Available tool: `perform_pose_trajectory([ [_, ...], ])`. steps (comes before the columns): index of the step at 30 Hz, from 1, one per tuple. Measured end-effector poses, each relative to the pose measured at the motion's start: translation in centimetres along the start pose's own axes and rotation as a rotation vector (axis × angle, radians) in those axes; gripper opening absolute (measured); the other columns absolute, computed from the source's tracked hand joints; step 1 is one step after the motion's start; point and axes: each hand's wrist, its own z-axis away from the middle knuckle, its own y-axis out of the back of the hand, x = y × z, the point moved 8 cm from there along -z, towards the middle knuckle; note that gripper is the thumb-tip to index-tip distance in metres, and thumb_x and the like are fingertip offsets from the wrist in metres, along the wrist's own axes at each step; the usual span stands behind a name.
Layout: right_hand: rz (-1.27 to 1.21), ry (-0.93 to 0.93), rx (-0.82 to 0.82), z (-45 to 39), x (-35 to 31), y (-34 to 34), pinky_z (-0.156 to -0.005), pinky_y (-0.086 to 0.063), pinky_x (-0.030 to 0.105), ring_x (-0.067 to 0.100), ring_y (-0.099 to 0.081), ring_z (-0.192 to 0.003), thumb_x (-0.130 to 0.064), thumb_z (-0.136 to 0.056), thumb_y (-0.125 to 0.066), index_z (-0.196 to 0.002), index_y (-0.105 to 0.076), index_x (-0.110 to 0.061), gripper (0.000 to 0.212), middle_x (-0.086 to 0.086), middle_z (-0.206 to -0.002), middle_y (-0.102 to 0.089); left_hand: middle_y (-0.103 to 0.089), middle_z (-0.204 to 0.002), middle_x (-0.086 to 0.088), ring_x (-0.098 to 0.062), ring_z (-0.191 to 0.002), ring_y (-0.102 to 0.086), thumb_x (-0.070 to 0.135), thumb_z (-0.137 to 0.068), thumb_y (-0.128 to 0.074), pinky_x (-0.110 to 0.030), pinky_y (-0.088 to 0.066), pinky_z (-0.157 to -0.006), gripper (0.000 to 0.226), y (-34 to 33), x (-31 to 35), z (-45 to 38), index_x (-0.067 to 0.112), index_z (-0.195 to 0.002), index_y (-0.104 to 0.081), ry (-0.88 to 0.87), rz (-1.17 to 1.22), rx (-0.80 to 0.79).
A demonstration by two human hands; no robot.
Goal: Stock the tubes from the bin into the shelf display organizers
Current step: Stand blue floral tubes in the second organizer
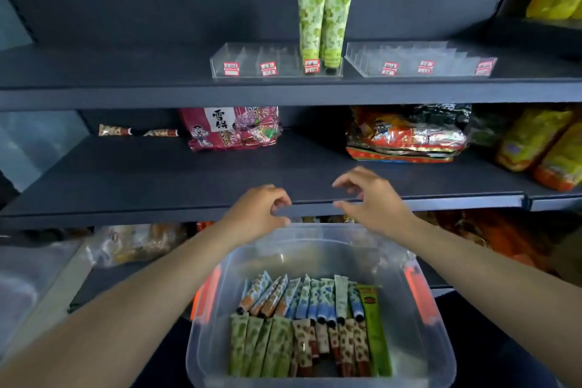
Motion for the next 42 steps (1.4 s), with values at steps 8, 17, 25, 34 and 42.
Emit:
perform_pose_trajectory([
  [8,-0.042,-0.340,-0.340,5.4,9.3,-11.5,-0.094,-0.040,0.021,0.007,-0.049,-0.112,-0.027,-0.083,-0.068,-0.116,-0.056,-0.025,0.036,-0.011,-0.120,-0.052,-0.058,-0.115,0.005,-0.005,-0.098,-0.052,0.020,-0.084,-0.066,-0.014,-0.038,-0.083,0.033,-14.6,-5.5,0.4,0.017,-0.116,-0.058,0.207,0.113,-0.225],
  [17,-0.062,-0.470,-0.624,7.5,14.9,-20.8,-0.098,-0.041,0.027,0.016,-0.046,-0.122,-0.031,-0.085,-0.067,-0.134,-0.044,-0.018,0.055,-0.003,-0.139,-0.043,-0.057,-0.126,0.004,-0.011,-0.112,-0.055,0.026,-0.081,-0.071,-0.024,-0.044,-0.094,0.046,-22.6,-10.1,-0.8,0.020,-0.124,-0.056,0.372,0.195,-0.286],
  [25,-0.008,-0.459,-0.567,6.8,16.7,-23.5,-0.096,-0.036,0.023,0.016,-0.046,-0.122,-0.030,-0.082,-0.069,-0.133,-0.046,-0.020,0.057,0.000,-0.136,-0.047,-0.056,-0.129,0.002,-0.015,-0.121,-0.048,0.035,-0.080,-0.069,-0.026,-0.035,-0.100,0.051,-26.1,-12.0,-1.9,0.021,-0.128,-0.055,0.395,0.148,-0.199],
  [34,0.101,-0.460,-0.674,6.9,17.9,-24.8,-0.099,-0.035,0.029,0.022,-0.042,-0.124,-0.041,-0.073,-0.075,-0.130,-0.048,-0.015,0.068,0.004,-0.132,-0.048,-0.042,-0.132,0.007,-0.017,-0.129,-0.027,0.040,-0.087,-0.058,-0.031,-0.020,-0.104,0.050,-27.8,-12.0,-1.3,0.029,-0.135,-0.045,0.389,-0.013,-0.210],
  [42,-0.001,-0.492,-0.662,7.3,17.3,-24.5,-0.087,-0.041,0.030,0.021,-0.050,-0.109,-0.028,-0.067,-0.081,-0.119,-0.055,-0.013,0.060,0.004,-0.117,-0.048,-0.046,-0.131,0.005,-0.017,-0.129,-0.031,0.034,-0.079,-0.071,-0.032,-0.023,-0.103,0.053,-27.7,-12.9,-1.5,0.025,-0.127,-0.052,0.458,0.139,-0.250],
])
